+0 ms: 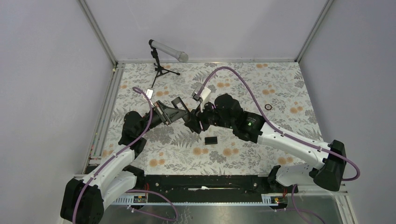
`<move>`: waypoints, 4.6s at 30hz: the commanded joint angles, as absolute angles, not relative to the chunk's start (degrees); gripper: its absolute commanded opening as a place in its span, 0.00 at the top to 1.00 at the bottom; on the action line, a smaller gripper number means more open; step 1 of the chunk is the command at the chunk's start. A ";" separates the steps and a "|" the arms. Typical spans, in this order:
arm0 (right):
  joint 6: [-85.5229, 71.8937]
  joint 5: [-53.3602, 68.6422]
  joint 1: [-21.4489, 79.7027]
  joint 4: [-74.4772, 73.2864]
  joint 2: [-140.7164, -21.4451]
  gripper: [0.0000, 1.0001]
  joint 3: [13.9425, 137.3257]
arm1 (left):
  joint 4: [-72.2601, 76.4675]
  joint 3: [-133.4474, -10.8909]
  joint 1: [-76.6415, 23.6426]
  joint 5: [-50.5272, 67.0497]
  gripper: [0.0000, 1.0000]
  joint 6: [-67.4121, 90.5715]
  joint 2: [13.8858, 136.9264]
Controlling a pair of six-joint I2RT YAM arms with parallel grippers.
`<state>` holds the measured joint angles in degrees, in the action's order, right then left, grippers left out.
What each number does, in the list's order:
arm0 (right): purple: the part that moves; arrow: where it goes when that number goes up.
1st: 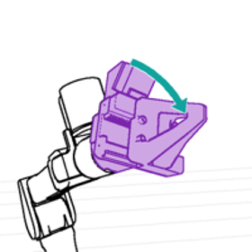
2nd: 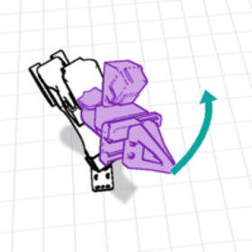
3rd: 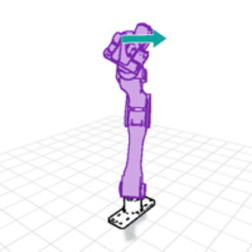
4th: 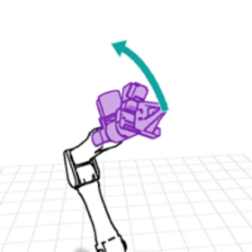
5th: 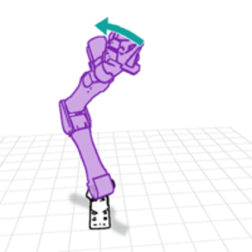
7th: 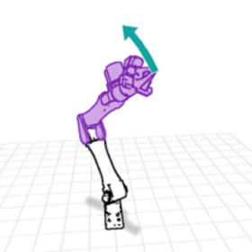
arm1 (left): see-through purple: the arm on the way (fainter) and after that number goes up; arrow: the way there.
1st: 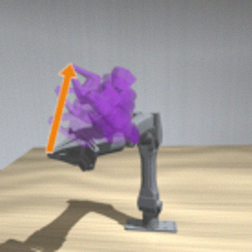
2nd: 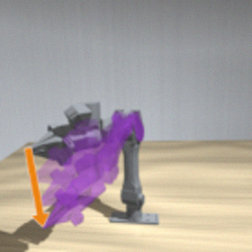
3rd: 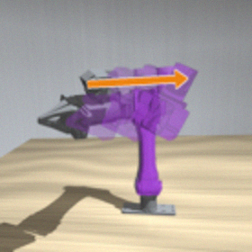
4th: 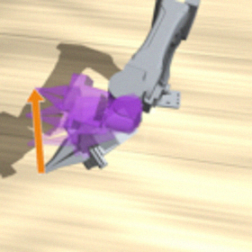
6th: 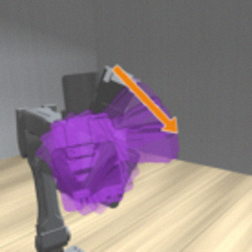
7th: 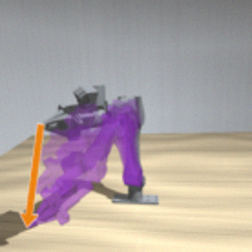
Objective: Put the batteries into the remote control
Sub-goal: Load the battery into the remote control, then pick up the battery from the center of the board.
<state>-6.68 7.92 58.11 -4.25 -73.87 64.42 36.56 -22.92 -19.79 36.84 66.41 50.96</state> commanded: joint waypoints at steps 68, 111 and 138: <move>-78.52 19.43 48.54 13.73 -77.39 0.46 56.89 | 35.11 -30.85 -18.70 32.40 1.00 63.36 48.30; 15.06 -14.99 33.74 -40.10 -94.14 0.04 74.08 | 7.15 -34.19 -6.81 40.15 1.00 49.18 43.42; 35.46 3.96 23.93 -44.30 -115.03 0.53 83.69 | 11.54 -35.18 -3.71 40.54 1.00 48.82 48.80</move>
